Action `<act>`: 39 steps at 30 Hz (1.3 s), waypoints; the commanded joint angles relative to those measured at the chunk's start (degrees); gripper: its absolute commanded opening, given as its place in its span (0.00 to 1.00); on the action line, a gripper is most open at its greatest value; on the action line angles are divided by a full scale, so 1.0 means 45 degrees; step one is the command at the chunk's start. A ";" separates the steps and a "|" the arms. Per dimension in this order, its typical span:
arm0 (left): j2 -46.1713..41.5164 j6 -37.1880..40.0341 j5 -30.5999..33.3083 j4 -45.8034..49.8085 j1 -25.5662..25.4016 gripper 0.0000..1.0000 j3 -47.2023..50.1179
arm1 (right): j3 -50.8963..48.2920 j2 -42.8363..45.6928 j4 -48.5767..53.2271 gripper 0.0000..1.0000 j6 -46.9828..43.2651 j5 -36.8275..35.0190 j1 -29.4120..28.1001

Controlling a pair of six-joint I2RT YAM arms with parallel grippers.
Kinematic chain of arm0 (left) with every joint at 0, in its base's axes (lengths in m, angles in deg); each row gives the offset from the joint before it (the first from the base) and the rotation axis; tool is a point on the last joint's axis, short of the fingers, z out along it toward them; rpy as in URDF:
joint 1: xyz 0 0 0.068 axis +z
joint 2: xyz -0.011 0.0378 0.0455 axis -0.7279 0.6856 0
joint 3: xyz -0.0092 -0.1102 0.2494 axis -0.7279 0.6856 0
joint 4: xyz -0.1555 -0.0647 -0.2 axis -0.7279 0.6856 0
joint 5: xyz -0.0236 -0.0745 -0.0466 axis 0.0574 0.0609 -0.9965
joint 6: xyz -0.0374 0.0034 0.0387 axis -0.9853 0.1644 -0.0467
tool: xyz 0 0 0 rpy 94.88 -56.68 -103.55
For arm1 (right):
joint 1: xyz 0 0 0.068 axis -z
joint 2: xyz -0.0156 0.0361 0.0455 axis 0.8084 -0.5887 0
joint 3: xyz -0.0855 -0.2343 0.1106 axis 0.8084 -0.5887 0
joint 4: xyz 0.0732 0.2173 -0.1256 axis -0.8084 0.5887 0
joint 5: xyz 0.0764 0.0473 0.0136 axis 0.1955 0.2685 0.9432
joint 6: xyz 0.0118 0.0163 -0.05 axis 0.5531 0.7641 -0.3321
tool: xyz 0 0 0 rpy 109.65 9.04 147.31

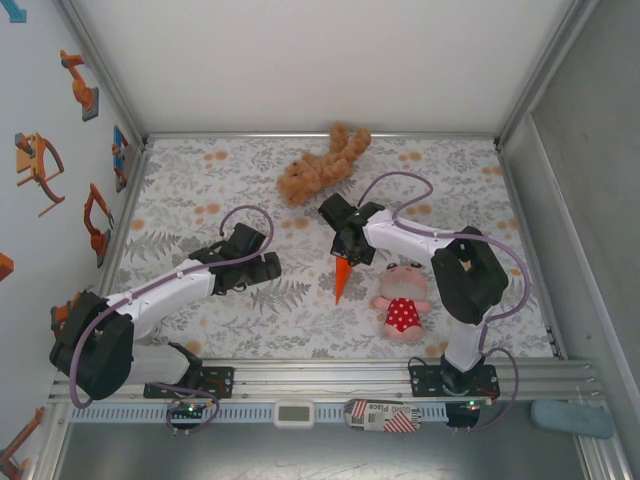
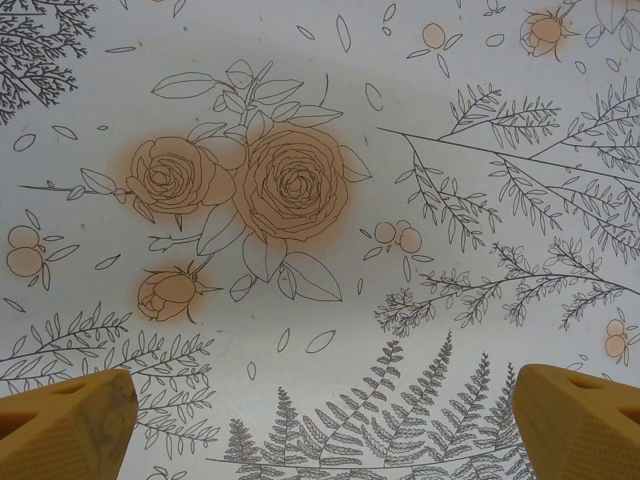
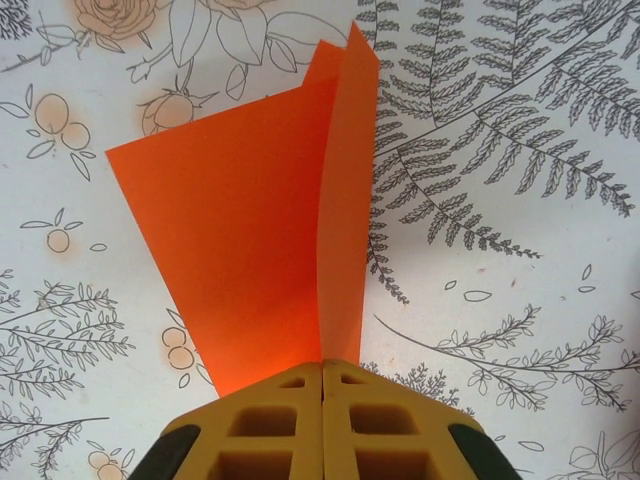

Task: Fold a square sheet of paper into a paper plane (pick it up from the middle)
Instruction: Turn over the paper plane at the center of the table.

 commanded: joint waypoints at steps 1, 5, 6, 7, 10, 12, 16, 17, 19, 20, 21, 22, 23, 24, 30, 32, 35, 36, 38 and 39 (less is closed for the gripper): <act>0.0015 0.0181 0.0016 0.0124 0.0077 0.96 -0.0309 | 0.0302 0.0496 0.0387 0.04 -0.0504 -0.0668 -0.0096; -0.0159 -0.0133 0.0142 0.0172 0.0212 0.96 -0.0213 | 0.0866 0.0551 -0.0062 0.04 -0.2058 -0.0303 -0.0096; -0.0216 -0.0219 0.0086 0.0128 0.0282 0.96 -0.0140 | 0.0997 0.0572 -0.0400 0.03 -0.2655 0.0061 -0.0092; -0.0320 -0.0306 0.0028 0.0122 0.0385 0.96 -0.0071 | 0.1197 0.0546 -0.0647 0.02 -0.3234 0.0436 -0.0104; -0.0655 -0.0555 -0.0055 0.0067 0.0617 0.96 0.0083 | 0.1409 0.0783 -0.1796 0.01 -0.4836 0.1682 -0.0096; -0.0862 -0.0726 -0.0057 0.0064 0.0790 0.96 0.0230 | 0.1186 0.1035 -0.2831 0.01 -0.5556 0.2502 -0.0096; -0.1259 -0.1075 -0.0101 0.0104 0.1164 0.96 0.0438 | 0.0512 0.1366 -0.4670 0.00 -0.6342 0.4481 -0.0062; -0.1348 -0.1177 -0.0104 0.0123 0.1231 0.96 0.0460 | 0.0185 0.1410 -0.5204 0.01 -0.6337 0.4988 -0.0011; -0.1468 -0.1373 -0.0094 0.0101 0.1308 0.96 0.0492 | -0.0544 0.1417 -0.6458 0.01 -0.6165 0.5974 0.0130; -0.1543 -0.1468 -0.0047 0.0084 0.1339 0.96 0.0481 | -0.0892 0.1361 -0.7092 0.01 -0.6031 0.6399 0.0209; -0.1612 -0.1561 0.0001 0.0067 0.1328 0.96 0.0462 | -0.1139 0.1265 -0.7543 0.01 -0.5861 0.6735 0.0306; -0.1669 -0.1644 0.0052 0.0064 0.1343 0.96 0.0450 | -0.1357 0.1129 -0.7962 0.01 -0.5685 0.7078 0.0436; -0.1726 -0.1717 0.0093 0.0056 0.1342 0.97 0.0417 | -0.1561 0.1010 -0.8346 0.01 -0.5526 0.7385 0.0536; -0.1765 -0.1779 0.0087 0.0005 0.1346 0.97 0.0401 | -0.1825 0.0901 -0.8869 0.01 -0.5358 0.7714 0.0657; -0.1548 -0.1924 -0.0841 -0.1040 0.1340 0.99 0.0516 | -0.3059 0.0250 -1.1038 0.01 -0.4509 0.8964 0.1359; -0.1290 -0.1974 -0.1352 -0.1538 0.1334 0.98 0.0550 | -0.3306 0.0133 -1.1196 0.01 -0.4465 0.9022 0.1566; -0.0782 -0.2197 -0.2192 -0.2428 0.1325 0.95 0.0582 | -0.3712 -0.0037 -1.1540 0.01 -0.4371 0.9168 0.1936; -0.0612 -0.2270 -0.2403 -0.2680 0.1302 0.94 0.0574 | -0.3802 -0.0113 -1.1629 0.01 -0.4312 0.9224 0.2053; -0.0124 -0.2442 -0.2898 -0.3330 0.1201 0.90 0.0570 | -0.3989 -0.0273 -1.1848 0.01 -0.4066 0.9331 0.2285; 0.0087 -0.2502 -0.3063 -0.3566 0.1126 0.89 0.0537 | -0.4105 -0.0334 -1.2052 0.01 -0.3939 0.9411 0.2386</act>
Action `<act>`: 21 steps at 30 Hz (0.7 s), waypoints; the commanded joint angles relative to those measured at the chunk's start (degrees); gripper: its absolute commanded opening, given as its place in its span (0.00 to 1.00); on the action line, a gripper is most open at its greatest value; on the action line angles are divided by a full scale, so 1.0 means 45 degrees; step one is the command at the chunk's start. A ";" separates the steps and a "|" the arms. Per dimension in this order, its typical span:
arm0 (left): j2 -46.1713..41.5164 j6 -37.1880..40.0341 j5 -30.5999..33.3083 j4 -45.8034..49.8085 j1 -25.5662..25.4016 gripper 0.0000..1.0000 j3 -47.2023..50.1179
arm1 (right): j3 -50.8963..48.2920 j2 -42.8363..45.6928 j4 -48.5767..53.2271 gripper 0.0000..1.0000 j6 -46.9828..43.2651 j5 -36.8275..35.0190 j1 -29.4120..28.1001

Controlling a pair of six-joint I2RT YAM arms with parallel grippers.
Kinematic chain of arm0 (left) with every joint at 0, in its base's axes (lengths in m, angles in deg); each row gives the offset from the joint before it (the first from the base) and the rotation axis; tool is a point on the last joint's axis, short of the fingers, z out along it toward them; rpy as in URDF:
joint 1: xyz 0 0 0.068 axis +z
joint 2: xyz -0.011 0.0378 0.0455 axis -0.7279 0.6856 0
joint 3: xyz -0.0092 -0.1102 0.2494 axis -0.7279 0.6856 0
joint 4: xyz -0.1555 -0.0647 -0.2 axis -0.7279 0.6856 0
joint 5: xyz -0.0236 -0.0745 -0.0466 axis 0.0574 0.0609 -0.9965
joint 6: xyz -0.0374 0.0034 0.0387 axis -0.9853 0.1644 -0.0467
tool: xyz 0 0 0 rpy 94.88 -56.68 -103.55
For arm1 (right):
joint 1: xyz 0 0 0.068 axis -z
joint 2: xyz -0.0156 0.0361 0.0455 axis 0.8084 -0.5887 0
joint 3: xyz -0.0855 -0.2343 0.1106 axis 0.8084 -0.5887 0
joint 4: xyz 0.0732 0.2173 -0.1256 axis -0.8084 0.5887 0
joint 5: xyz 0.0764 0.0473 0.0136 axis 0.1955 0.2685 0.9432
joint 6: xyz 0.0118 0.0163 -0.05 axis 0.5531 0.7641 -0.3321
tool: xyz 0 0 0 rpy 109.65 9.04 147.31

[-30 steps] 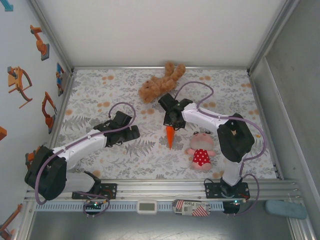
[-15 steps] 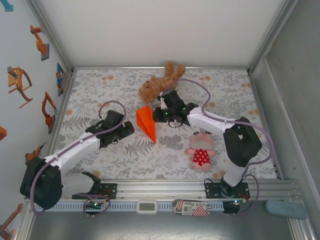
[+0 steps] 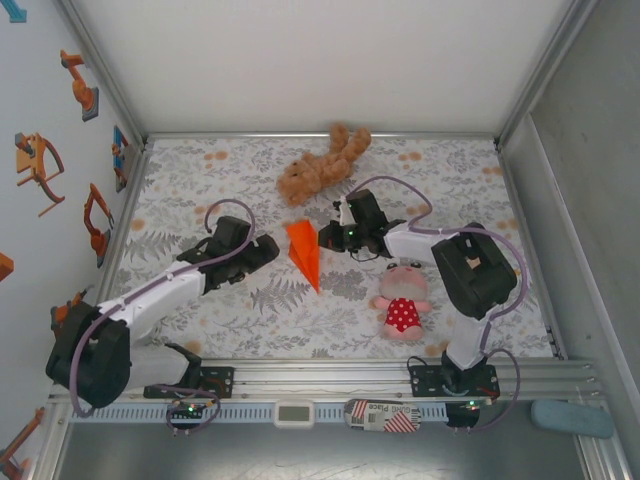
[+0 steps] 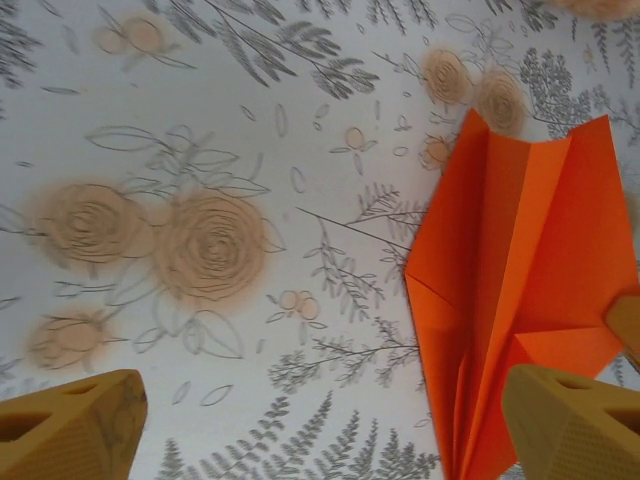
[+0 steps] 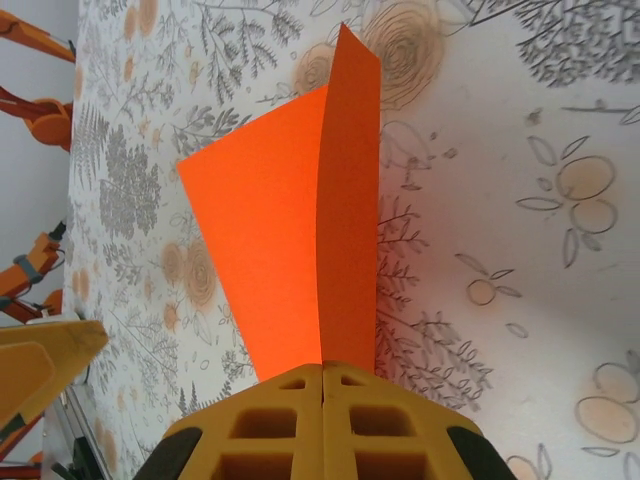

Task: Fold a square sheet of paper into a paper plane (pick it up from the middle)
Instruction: Turn over the paper plane at the center of the table.

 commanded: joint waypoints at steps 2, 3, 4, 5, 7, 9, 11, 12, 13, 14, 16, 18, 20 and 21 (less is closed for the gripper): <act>0.0966 -0.0530 -0.1156 -0.1447 -0.0352 0.86 -0.0055 | -0.0606 -0.0380 -0.1462 0.02 0.0726 0.0584 0.0492; 0.1191 -0.0527 -0.1199 -0.1500 -0.0449 0.85 -0.0182 | -0.0699 -0.0391 -0.1584 0.01 0.0801 0.0592 0.0575; 0.1503 -0.0530 -0.1248 -0.1531 -0.0554 0.83 -0.0362 | -0.0814 -0.0386 -0.1652 0.01 0.0863 0.0596 0.0678; 0.1752 -0.0499 -0.1314 -0.1581 -0.0672 0.81 -0.0506 | -0.0911 -0.0383 -0.1762 0.02 0.0868 0.0646 0.0754; 0.2212 -0.0457 -0.1503 -0.1776 -0.0824 0.78 -0.0781 | -0.1022 -0.0362 -0.1836 0.02 0.0868 0.0702 0.0857; 0.2614 -0.0408 -0.1811 -0.2087 -0.0928 0.76 -0.1035 | -0.1052 -0.0368 -0.1853 0.02 0.0847 0.0798 0.0901; 0.2926 -0.0379 -0.2020 -0.2317 -0.1010 0.76 -0.1273 | -0.1086 -0.0365 -0.1906 0.02 0.0834 0.0858 0.0921; 0.3064 -0.0385 -0.2065 -0.2412 -0.1044 0.76 -0.1419 | -0.1115 -0.0352 -0.1907 0.02 0.0826 0.0859 0.0935; 0.3139 -0.0393 -0.2086 -0.2463 -0.1079 0.76 -0.1522 | -0.1126 -0.0324 -0.1926 0.02 0.0822 0.0854 0.0940; 0.3241 -0.0390 -0.2067 -0.2488 -0.1089 0.76 -0.1621 | -0.1128 -0.0304 -0.1917 0.02 0.0815 0.0845 0.0957; 0.3538 -0.0419 -0.2018 -0.2441 -0.1128 0.71 -0.1874 | -0.1156 -0.0272 -0.1907 0.02 0.0802 0.0874 0.0993; 0.3926 -0.0431 -0.2086 -0.2308 -0.1135 0.58 -0.2184 | -0.1204 -0.0240 -0.1907 0.02 0.0779 0.0902 0.1048; 0.4335 -0.0472 -0.2125 -0.2197 -0.1143 0.49 -0.2470 | -0.1242 -0.0244 -0.1927 0.02 0.0790 0.0903 0.1092; 0.4493 -0.0488 -0.2144 -0.2175 -0.1132 0.46 -0.2578 | -0.1262 -0.0244 -0.1961 0.02 0.0789 0.0904 0.1096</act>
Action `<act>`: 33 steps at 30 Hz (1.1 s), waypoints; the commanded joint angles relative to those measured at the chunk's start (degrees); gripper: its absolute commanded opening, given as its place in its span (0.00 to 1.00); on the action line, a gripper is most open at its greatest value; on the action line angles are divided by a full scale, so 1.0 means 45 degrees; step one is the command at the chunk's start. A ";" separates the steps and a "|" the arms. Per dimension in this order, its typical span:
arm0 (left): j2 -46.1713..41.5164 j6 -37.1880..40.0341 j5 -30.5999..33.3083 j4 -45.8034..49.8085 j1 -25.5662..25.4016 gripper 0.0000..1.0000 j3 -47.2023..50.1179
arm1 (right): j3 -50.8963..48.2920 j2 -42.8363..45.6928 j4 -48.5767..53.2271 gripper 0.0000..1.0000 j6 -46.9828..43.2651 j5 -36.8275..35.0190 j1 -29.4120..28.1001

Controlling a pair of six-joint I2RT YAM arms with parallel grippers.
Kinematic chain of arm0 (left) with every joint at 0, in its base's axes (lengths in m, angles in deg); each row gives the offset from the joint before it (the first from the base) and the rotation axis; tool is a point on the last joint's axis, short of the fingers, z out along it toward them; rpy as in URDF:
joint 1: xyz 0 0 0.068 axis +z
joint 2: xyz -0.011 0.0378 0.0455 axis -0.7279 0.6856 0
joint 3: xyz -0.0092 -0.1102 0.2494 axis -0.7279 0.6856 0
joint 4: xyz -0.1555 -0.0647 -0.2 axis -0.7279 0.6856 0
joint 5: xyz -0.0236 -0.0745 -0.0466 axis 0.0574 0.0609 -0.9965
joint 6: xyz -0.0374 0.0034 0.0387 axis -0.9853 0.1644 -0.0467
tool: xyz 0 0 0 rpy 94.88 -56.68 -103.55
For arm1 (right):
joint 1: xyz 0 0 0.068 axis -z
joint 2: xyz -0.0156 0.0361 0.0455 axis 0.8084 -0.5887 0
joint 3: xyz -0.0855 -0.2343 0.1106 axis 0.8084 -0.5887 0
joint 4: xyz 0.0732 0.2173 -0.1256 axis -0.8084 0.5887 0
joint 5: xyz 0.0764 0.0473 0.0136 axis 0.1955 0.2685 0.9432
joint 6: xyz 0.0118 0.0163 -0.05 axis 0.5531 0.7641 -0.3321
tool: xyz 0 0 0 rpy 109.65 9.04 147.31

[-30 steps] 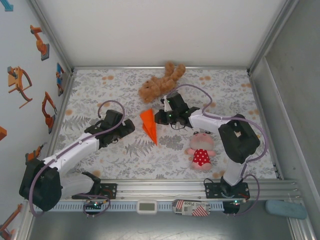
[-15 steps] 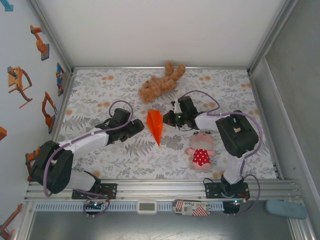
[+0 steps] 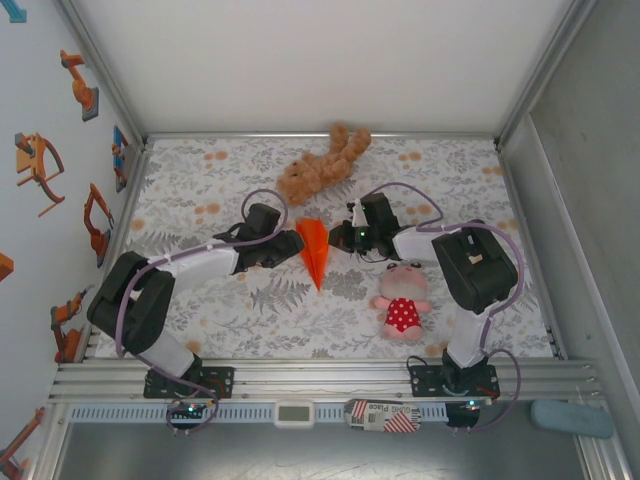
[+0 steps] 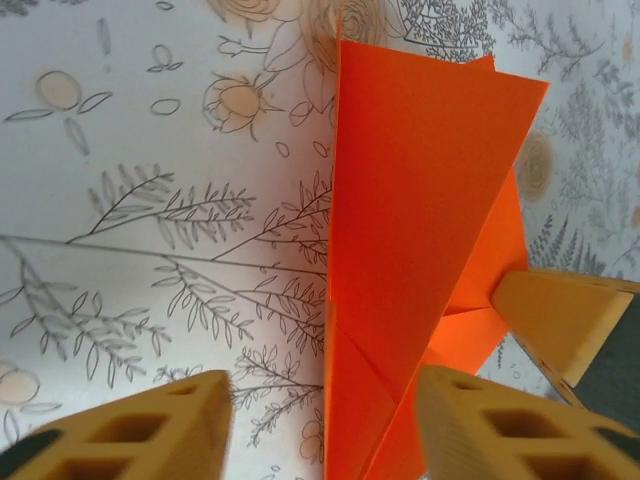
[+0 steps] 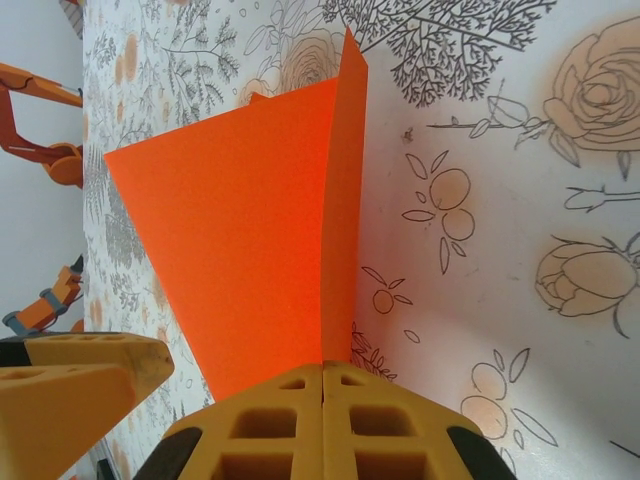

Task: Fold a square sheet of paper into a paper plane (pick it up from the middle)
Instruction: Turn over the paper plane at the center of the table.

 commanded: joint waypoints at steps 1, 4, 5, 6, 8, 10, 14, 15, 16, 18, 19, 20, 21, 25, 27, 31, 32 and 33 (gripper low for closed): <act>0.0544 -0.0055 -0.0214 0.0098 -0.0056 0.43 -0.0504 | -0.0235 0.0042 -0.0324 0.02 0.0071 0.0247 0.0144; 0.0932 -0.0003 -0.0270 0.0039 -0.0017 0.37 -0.0802 | -0.0265 0.0045 -0.0329 0.02 0.0071 0.0295 0.0183; 0.1051 0.0010 -0.0336 -0.0024 0.0015 0.36 -0.0880 | -0.0264 0.0042 -0.0324 0.02 0.0070 0.0292 0.0184; 0.1208 0.0044 -0.0490 -0.0144 0.0062 0.35 -0.0975 | -0.0248 0.0030 -0.0324 0.02 0.0066 0.0342 0.0201; 0.1469 0.0032 -0.0783 -0.0363 0.0165 0.33 -0.1167 | -0.0248 0.0023 -0.0346 0.02 0.0056 0.0360 0.0203; 0.1769 0.0102 -0.1008 -0.0424 0.0218 0.32 -0.1409 | -0.0229 0.0023 -0.0362 0.02 0.0067 0.0401 0.0202; 0.2310 0.0218 -0.1237 -0.0146 0.0278 0.21 -0.1871 | -0.0224 0.0037 -0.0354 0.01 0.0089 0.0423 0.0223; 0.2355 0.0235 -0.1201 -0.0081 0.0297 0.17 -0.1891 | -0.0233 0.0057 -0.0344 0.02 0.0079 0.0408 0.0240; 0.2351 0.0216 -0.1165 -0.0001 0.0323 0.15 -0.1910 | -0.0257 0.0123 -0.0346 0.02 0.0091 0.0385 0.0259; 0.2221 0.0191 -0.1074 -0.0017 0.0375 0.06 -0.1800 | -0.0298 0.0288 -0.0302 0.01 0.0091 0.0316 0.0318; 0.2079 0.0188 -0.0979 -0.0007 0.0380 0.04 -0.1729 | -0.0307 0.0428 -0.0247 0.01 0.0061 0.0251 0.0349; 0.1862 0.0231 -0.0846 -0.0051 0.0388 0.03 -0.1622 | -0.0309 0.0585 -0.0105 0.00 0.0008 0.0192 0.0383; 0.1618 0.0290 -0.0755 -0.0129 0.0375 0.03 -0.1510 | -0.0325 0.0762 -0.0023 0.00 -0.0035 0.0131 0.0444; 0.0941 0.0531 -0.0592 -0.0283 0.0395 0.03 -0.1189 | -0.0365 0.1275 0.0409 0.00 -0.0321 -0.0112 0.0599; 0.0818 0.0615 -0.0538 -0.0318 0.0389 0.04 -0.1044 | -0.0468 0.1391 0.0533 0.00 -0.0393 -0.0235 0.0720; 0.0872 0.0688 -0.0494 -0.0465 0.0424 0.04 -0.0752 | -0.0783 0.1428 0.0575 0.00 -0.0403 -0.0484 0.0949; 0.0941 0.0694 -0.0561 -0.0555 0.0439 0.04 -0.0680 | -0.0879 0.1419 0.0557 0.00 -0.0417 -0.0523 0.0982; 0.1006 0.0669 -0.0635 -0.0661 0.0437 0.04 -0.0624 | -0.0944 0.1388 0.0565 0.00 -0.0427 -0.0551 0.1016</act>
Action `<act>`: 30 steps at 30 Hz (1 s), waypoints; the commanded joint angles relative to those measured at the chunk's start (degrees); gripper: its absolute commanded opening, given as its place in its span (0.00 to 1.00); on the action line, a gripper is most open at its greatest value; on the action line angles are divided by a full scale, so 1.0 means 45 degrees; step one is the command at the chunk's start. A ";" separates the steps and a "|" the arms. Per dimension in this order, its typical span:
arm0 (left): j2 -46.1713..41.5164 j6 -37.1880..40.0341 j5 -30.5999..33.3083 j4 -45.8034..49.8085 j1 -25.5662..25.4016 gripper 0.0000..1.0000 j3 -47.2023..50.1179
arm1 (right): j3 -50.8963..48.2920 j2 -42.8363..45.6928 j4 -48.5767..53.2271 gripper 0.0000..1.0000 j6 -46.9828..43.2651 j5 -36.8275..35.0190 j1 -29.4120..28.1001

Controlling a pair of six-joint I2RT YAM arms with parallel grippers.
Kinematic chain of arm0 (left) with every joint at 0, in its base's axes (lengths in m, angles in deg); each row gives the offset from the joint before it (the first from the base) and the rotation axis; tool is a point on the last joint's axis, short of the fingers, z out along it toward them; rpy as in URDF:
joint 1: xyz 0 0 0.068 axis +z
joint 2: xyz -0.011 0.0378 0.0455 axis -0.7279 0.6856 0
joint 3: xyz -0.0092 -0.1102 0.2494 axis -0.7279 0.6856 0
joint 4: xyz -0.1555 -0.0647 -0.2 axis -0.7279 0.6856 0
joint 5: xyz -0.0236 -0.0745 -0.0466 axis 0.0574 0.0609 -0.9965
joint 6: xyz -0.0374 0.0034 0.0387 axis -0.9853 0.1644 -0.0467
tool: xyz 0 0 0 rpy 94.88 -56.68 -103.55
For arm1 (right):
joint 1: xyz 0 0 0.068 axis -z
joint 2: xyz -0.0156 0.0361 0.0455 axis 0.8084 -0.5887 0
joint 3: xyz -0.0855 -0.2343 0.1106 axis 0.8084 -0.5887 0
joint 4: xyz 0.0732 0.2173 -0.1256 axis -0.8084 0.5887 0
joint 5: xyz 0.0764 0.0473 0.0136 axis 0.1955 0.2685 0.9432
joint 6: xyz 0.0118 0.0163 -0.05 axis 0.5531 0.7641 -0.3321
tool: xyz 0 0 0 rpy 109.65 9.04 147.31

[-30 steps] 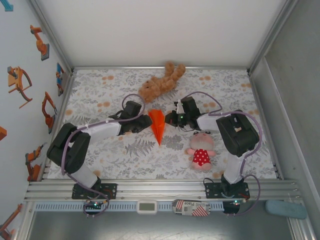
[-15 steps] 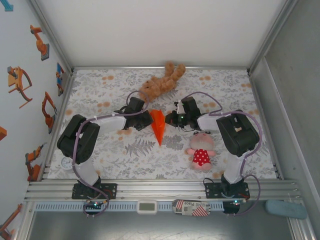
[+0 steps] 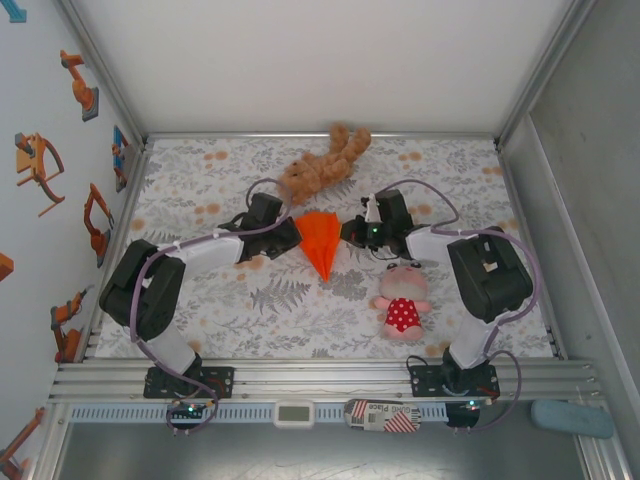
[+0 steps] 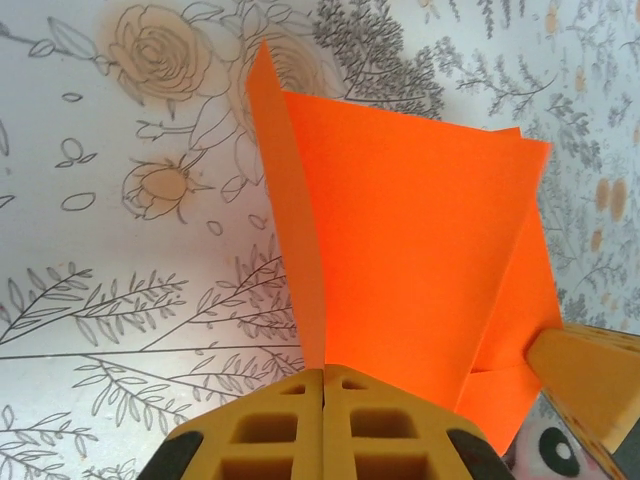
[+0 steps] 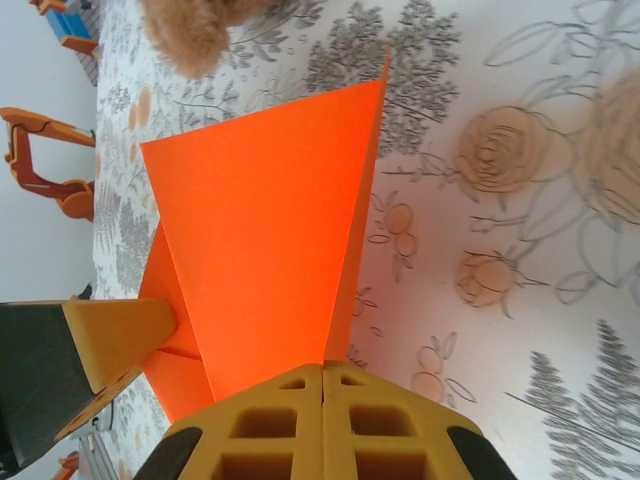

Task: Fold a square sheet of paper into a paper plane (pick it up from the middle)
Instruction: Turn over the paper plane at the center of the table.

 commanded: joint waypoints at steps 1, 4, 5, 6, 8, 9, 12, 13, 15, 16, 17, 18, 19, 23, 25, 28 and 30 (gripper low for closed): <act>0.0066 0.0294 -0.0070 -0.0254 0.0069 0.04 0.0365 | -0.0382 0.0181 0.0205 0.00 -0.0247 -0.0379 0.0147; 0.0361 0.0214 -0.0163 -0.0498 0.0069 0.04 0.0455 | -0.0479 -0.0046 0.0161 0.00 -0.0251 -0.0359 0.0142; 0.0443 0.0123 -0.0170 -0.0554 0.0079 0.04 0.0485 | -0.0503 -0.0126 0.0166 0.00 -0.0219 -0.0348 0.0153; 0.0509 0.0035 -0.0196 -0.0671 0.0052 0.05 0.0531 | -0.0581 -0.0204 0.0082 0.00 -0.0162 -0.0323 0.0155; 0.0603 -0.0061 -0.0306 -0.0993 0.0050 0.05 0.0621 | -0.0718 -0.0296 -0.0085 0.00 -0.0101 -0.0281 0.0169; 0.0652 -0.0074 -0.0322 -0.1003 0.0023 0.05 0.0615 | -0.0740 -0.0318 -0.0073 0.00 -0.0091 -0.0262 0.0164; 0.0851 -0.0045 -0.0400 -0.1077 -0.0009 0.05 0.0566 | -0.0562 -0.0369 0.0234 0.01 -0.0149 -0.0223 0.0173; 0.0916 -0.0041 -0.0415 -0.1081 0.0001 0.05 0.0557 | -0.0498 -0.0370 0.0361 0.01 -0.0178 -0.0222 0.0173; 0.1057 -0.0106 -0.0391 -0.1047 0.0001 0.05 0.0585 | -0.0374 -0.0333 0.0666 0.02 -0.0224 -0.0350 0.0178; 0.1149 -0.0169 -0.0343 -0.1088 -0.0007 0.05 0.0636 | -0.0321 -0.0342 0.0810 0.02 -0.0213 -0.0398 0.0183; 0.1193 -0.0198 -0.0351 -0.1203 -0.0007 0.05 0.0708 | -0.0309 -0.0367 0.0847 0.02 -0.0208 -0.0398 0.0172; 0.1220 -0.0256 -0.0319 -0.1253 -0.0011 0.05 0.0767 | -0.0326 -0.0397 0.0844 0.02 -0.0186 -0.0413 0.0180; 0.1224 -0.0305 -0.0283 -0.1348 -0.0035 0.05 0.0835 | -0.0355 -0.0443 0.0849 0.02 -0.0151 -0.0434 0.0170; 0.1159 -0.0136 -0.0268 -0.1344 -0.0065 0.05 0.0849 | -0.0284 -0.0480 0.1148 0.02 -0.0237 -0.0618 0.0179; 0.1148 -0.0062 -0.0338 -0.1303 -0.0068 0.05 0.0791 | -0.0174 -0.0254 0.1435 0.03 -0.0368 -0.0681 0.0185; 0.1144 0.0081 -0.0552 -0.1321 -0.0088 0.05 0.0707 | -0.0067 0.0473 0.2080 0.14 -0.0725 -0.0945 0.0163; 0.1136 0.0166 -0.0671 -0.1331 -0.0124 0.06 0.0615 | 0.0012 0.1076 0.2626 0.22 -0.1046 -0.1134 0.0150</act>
